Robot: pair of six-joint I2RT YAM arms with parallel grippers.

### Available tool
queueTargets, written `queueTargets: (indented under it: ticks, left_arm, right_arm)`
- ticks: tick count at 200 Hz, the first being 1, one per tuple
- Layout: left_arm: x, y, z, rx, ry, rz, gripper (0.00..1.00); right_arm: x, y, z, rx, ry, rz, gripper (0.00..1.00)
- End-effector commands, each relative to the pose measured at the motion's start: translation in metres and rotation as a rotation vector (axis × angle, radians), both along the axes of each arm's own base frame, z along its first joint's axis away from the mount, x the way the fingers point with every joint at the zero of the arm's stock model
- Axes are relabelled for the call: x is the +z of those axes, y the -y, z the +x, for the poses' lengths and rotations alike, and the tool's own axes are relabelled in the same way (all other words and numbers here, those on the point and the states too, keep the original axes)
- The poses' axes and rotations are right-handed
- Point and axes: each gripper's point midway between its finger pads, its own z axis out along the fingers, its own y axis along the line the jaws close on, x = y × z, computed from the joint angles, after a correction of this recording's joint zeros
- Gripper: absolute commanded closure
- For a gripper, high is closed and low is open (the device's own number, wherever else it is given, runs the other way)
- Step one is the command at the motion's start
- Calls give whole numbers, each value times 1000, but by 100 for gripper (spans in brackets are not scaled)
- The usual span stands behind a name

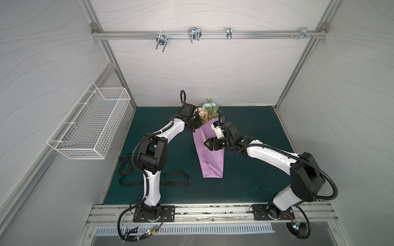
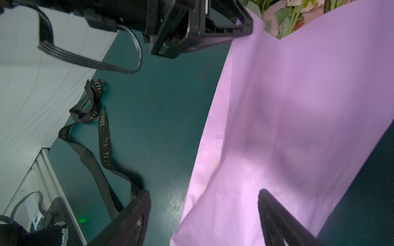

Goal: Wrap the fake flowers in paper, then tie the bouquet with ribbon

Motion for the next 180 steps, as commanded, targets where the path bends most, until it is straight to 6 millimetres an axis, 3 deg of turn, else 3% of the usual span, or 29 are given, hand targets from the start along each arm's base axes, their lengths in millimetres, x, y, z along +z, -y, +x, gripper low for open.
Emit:
queueTargets:
  ticks: [1, 41, 55, 72, 100, 151, 180]
  left_arm:
    - [25, 3, 6, -13, 78, -18, 100]
    - [28, -7, -2, 33, 60, -15, 100]
    - [30, -16, -8, 63, 50, 16, 83]
    - [33, -27, -14, 94, 60, 50, 80]
    - [29, -32, -14, 88, 62, 80, 84]
    - [4, -34, -12, 91, 4, 100, 85]
    - [-8, -30, -9, 76, -10, 96, 99]
  right_arm:
    - [-7, 9, -7, -16, -18, -28, 21]
    - [-13, 6, -8, -16, -51, -5, 25]
    - [-12, 9, -10, -21, -56, -11, 28]
    - [-14, 14, -15, -25, -66, -17, 35]
    - [-28, 26, -29, -41, -115, -61, 44]
    - [-54, 41, -72, -47, -145, -180, 48]
    - [-59, 43, -90, -36, -132, -230, 52]
